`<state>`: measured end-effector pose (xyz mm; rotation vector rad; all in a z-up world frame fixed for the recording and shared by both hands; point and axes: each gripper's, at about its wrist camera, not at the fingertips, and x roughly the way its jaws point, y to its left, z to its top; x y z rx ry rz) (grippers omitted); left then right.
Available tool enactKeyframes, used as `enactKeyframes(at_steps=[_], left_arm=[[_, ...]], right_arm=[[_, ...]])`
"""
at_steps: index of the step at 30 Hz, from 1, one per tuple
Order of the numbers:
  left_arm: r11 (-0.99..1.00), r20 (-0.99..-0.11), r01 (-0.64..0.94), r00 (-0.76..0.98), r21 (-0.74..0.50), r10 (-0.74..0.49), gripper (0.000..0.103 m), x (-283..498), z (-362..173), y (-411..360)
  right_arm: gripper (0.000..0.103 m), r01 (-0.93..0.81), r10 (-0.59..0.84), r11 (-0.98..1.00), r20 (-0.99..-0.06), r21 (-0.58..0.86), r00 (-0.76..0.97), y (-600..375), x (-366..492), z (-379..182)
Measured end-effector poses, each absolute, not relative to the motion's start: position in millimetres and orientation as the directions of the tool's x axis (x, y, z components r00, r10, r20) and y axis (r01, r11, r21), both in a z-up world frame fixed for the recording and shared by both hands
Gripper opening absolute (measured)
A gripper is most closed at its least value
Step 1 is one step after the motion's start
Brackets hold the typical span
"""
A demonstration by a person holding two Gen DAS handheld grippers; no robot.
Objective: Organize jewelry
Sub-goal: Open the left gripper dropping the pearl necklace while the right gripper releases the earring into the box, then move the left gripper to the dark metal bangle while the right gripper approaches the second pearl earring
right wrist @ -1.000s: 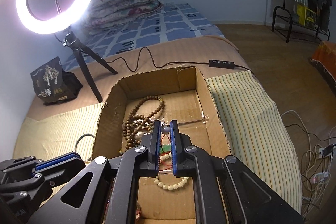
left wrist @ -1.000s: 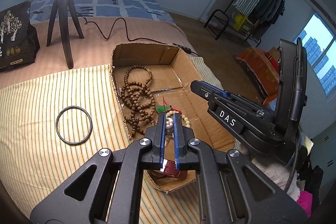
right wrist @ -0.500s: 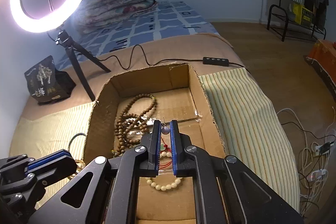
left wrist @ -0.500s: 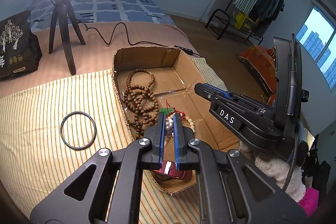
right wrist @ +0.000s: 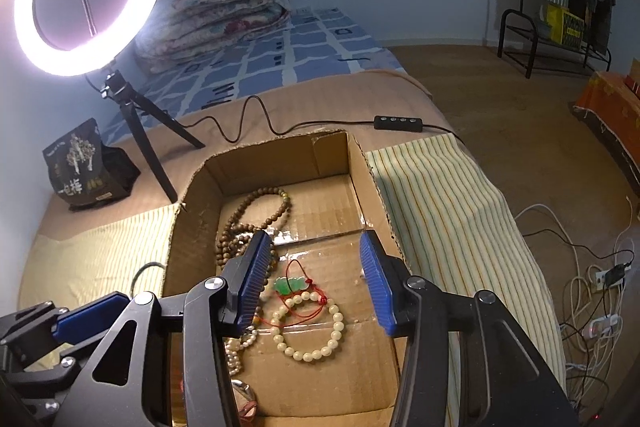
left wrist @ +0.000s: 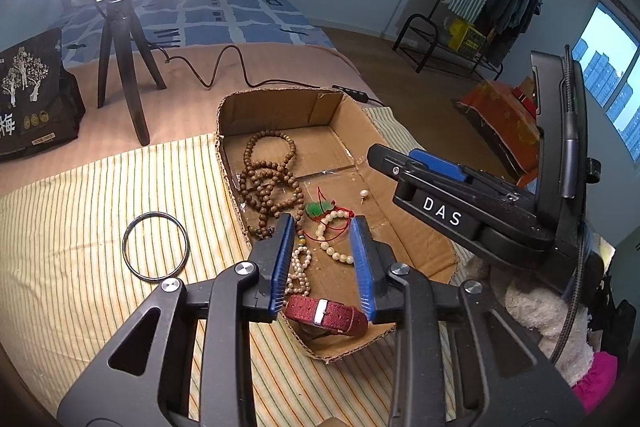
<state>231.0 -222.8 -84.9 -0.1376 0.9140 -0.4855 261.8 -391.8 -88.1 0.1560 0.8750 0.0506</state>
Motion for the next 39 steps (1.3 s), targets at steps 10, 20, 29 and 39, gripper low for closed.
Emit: enactKeyframes(at_steps=[10,20,29,39], left_arm=[[0.885,-0.714,0.345,0.53,-0.312,-0.458,0.028,224,-72,-213],[0.899,-0.707,0.342,0.563,-0.273,-0.429,0.028,213,-63,-190],[0.921,-0.7,0.281,0.599,-0.27,-0.388,0.028,218,-56,-143],[0.939,-0.712,0.192,0.613,-0.285,-0.342,0.028,223,-63,-92]], right_arm=[[0.045,0.012,0.099,0.99,-0.749,0.141,0.656,-388,254,-74],[0.045,-0.014,0.094,0.993,-0.733,0.115,0.674,-379,241,-59],[0.045,-0.072,0.134,0.991,-0.716,0.117,0.685,-362,228,-47],[0.045,-0.17,0.207,0.978,-0.713,0.124,0.67,-328,218,-44]])
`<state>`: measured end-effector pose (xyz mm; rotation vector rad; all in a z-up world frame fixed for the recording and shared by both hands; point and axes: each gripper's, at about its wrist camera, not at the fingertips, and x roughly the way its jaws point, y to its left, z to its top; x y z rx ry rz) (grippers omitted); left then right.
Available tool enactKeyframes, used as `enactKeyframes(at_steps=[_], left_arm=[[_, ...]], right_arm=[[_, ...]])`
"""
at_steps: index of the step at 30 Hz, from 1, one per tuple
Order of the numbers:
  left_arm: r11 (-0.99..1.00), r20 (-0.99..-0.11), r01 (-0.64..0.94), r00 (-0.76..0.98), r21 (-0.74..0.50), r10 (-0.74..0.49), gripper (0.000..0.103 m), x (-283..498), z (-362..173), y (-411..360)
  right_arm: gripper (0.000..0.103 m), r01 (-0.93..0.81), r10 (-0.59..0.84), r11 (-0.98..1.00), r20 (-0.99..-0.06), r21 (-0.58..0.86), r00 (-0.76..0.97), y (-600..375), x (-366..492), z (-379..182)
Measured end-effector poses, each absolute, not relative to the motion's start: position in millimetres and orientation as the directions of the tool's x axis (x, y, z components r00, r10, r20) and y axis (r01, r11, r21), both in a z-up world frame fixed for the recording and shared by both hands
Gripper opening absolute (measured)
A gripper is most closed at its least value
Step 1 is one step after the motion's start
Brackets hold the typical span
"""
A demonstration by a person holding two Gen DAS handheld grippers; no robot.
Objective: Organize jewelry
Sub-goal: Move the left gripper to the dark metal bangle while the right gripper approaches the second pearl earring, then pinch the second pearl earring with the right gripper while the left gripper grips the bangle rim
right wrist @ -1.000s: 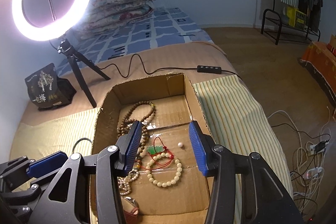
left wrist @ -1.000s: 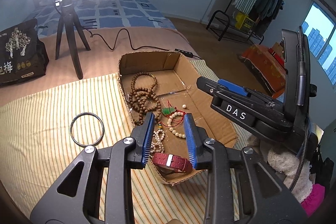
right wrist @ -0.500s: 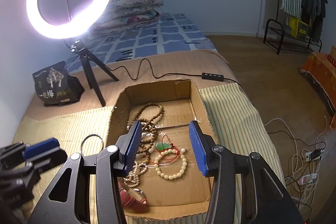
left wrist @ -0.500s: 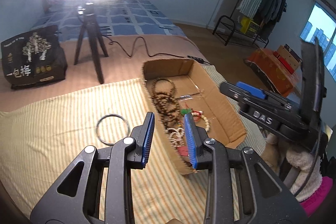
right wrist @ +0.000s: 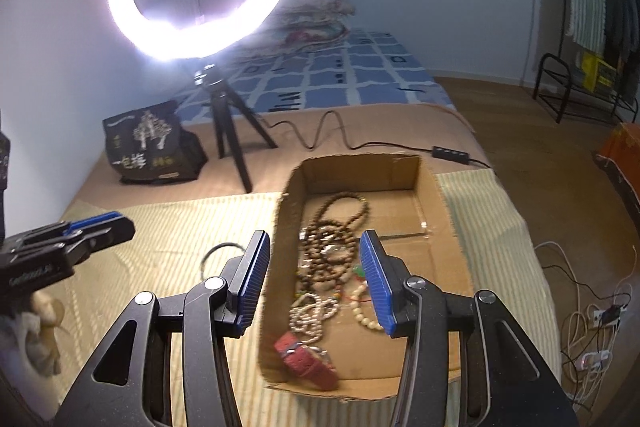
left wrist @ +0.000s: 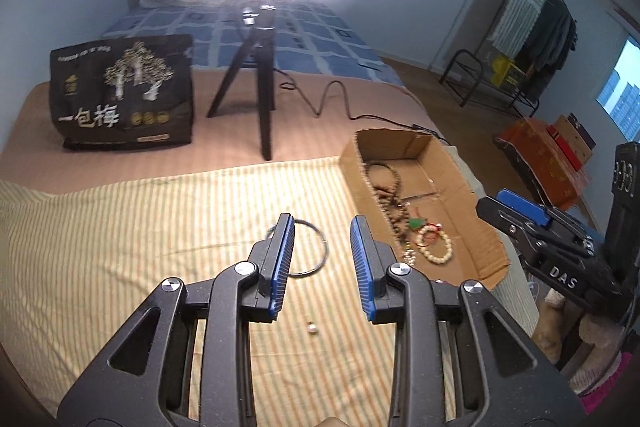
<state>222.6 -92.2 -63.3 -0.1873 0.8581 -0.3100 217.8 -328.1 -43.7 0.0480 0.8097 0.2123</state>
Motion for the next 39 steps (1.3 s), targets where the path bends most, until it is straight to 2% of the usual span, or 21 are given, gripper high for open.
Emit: enactKeyframes(at_steps=[8,10,12,17,25,37,39], left_arm=[[0.948,-0.741,0.159,0.593,-0.277,-0.316,0.029,229,-79,-64],[0.945,-0.746,0.16,0.582,-0.284,-0.323,0.041,232,-84,-59],[0.944,-0.752,0.16,0.572,-0.289,-0.327,0.044,234,-88,-56],[0.948,-0.766,0.146,0.56,-0.284,-0.315,0.044,240,-100,-51],[0.945,-0.792,0.129,0.519,-0.3,-0.323,0.044,252,-124,-45],[0.949,-0.808,0.154,0.497,-0.276,-0.315,0.044,257,-138,-52],[0.947,-0.808,0.152,0.495,-0.282,-0.32,0.044,258,-139,-52]], right_arm=[[0.045,-0.247,0.261,0.96,-0.735,0.131,0.626,-295,216,-54],[0.045,-0.265,0.277,0.954,-0.742,0.139,0.611,-287,213,-59],[0.045,-0.282,0.293,0.948,-0.751,0.148,0.591,-279,208,-65],[0.045,-0.321,0.325,0.932,-0.775,0.166,0.542,-253,193,-87],[0.045,-0.35,0.291,0.929,-0.827,0.124,0.482,-220,179,-132],[0.045,-0.359,0.264,0.929,-0.844,0.092,0.468,-203,183,-166],[0.04,-0.366,0.25,0.928,-0.846,0.071,0.47,-200,183,-168]])
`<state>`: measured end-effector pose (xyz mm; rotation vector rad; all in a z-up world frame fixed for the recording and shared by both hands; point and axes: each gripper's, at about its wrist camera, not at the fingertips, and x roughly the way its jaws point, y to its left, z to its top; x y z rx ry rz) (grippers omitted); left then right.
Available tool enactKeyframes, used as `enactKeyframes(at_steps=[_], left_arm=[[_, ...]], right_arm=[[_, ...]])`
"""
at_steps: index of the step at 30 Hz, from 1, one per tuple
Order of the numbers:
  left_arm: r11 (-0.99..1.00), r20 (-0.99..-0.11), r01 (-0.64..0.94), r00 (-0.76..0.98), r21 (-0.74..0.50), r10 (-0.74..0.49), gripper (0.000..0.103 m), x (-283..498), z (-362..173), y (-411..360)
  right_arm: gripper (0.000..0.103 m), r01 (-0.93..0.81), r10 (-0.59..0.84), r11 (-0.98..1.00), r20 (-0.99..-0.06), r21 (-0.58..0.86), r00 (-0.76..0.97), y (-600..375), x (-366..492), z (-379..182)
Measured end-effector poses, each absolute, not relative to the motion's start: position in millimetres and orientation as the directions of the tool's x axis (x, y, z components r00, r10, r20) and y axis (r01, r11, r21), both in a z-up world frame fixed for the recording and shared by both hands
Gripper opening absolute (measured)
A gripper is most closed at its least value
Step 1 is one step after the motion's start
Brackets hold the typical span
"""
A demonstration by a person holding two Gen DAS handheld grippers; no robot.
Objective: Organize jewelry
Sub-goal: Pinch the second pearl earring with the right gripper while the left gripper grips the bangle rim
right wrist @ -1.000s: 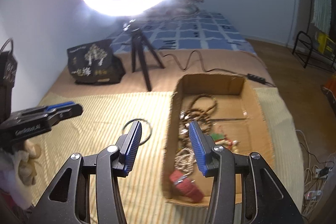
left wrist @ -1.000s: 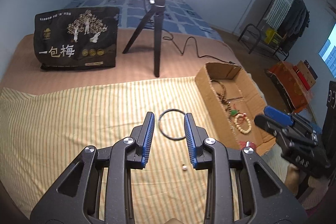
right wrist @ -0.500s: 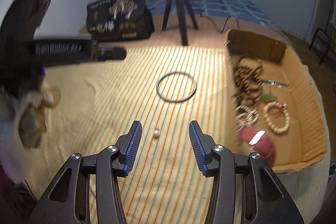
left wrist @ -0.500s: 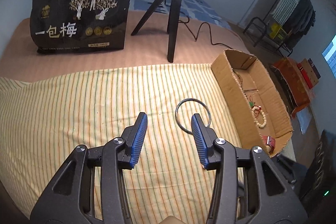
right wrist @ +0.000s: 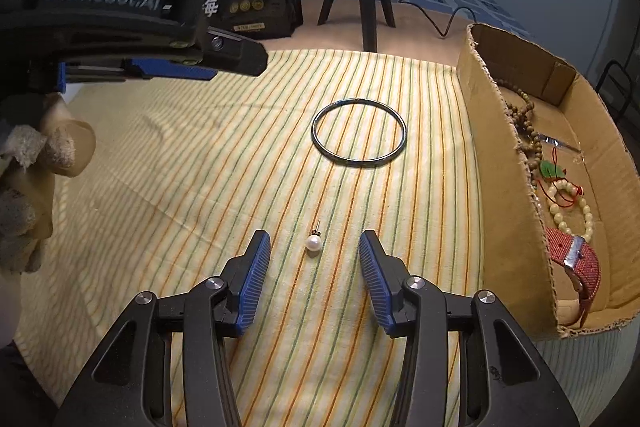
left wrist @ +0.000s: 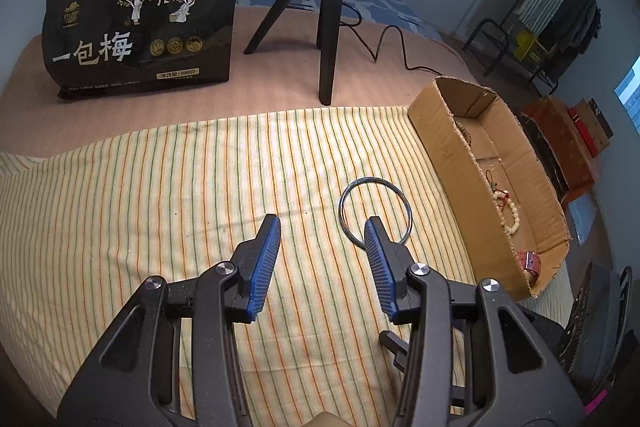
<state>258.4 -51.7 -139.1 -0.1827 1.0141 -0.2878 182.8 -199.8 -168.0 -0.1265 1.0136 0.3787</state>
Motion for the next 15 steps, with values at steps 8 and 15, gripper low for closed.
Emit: enactKeyframes(at_steps=[8,15], left_arm=[[0.942,-0.811,0.167,0.48,-0.29,-0.334,0.044,263,-147,-60],[0.933,-0.818,0.18,0.449,-0.311,-0.359,0.051,271,-162,-71]], right_arm=[[0.024,-0.361,0.213,0.932,-0.856,0.033,0.471,-195,188,-172],[0.014,-0.307,0.187,0.951,-0.859,0.037,0.476,-203,187,-171]])
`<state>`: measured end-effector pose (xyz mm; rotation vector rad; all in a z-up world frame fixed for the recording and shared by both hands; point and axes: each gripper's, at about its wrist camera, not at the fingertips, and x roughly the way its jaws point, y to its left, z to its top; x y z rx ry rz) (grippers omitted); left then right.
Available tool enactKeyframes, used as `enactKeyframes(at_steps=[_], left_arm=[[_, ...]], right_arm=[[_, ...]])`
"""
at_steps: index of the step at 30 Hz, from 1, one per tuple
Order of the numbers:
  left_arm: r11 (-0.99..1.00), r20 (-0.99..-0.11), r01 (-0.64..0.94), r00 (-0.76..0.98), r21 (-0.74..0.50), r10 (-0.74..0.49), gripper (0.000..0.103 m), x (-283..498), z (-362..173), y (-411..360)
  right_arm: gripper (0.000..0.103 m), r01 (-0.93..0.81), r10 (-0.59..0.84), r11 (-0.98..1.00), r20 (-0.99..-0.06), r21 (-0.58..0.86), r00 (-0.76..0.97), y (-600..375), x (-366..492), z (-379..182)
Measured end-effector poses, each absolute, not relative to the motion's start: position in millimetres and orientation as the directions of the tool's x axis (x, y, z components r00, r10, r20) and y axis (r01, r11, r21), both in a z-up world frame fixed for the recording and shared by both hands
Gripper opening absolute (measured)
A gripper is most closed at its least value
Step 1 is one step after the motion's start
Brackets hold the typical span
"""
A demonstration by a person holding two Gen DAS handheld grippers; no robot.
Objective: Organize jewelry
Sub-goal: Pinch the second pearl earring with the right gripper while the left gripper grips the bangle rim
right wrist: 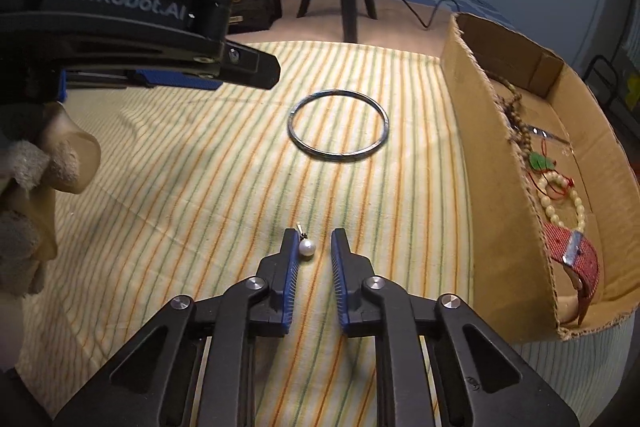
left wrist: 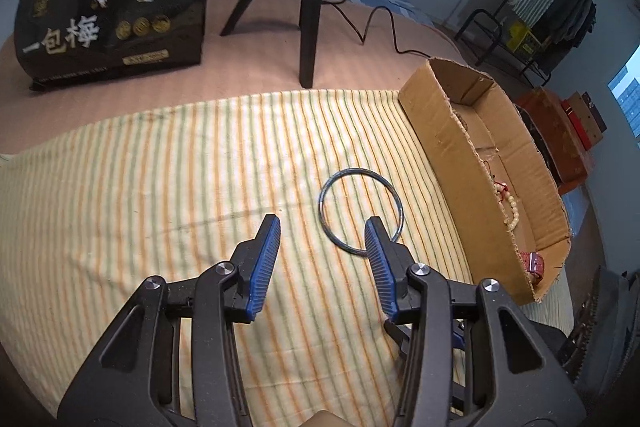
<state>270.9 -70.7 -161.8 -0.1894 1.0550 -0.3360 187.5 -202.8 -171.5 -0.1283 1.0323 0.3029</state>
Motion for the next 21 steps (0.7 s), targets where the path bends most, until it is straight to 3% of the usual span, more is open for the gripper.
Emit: enactKeyframes(at_steps=[1,14,21], left_arm=[[0.932,-0.817,0.183,0.449,-0.312,-0.361,0.057,272,-164,-73],[0.914,-0.825,0.179,0.395,-0.363,-0.405,0.069,288,-191,-97],[0.936,-0.842,0.174,0.409,-0.307,-0.352,0.082,297,-196,-115]], right_arm=[[0.014,-0.302,0.183,0.953,-0.86,0.036,0.475,-204,187,-172],[0.012,-0.264,0.151,0.964,-0.871,0.025,0.468,-226,171,-168],[0.012,-0.258,0.157,0.966,-0.871,0.036,0.466,-238,168,-168]])
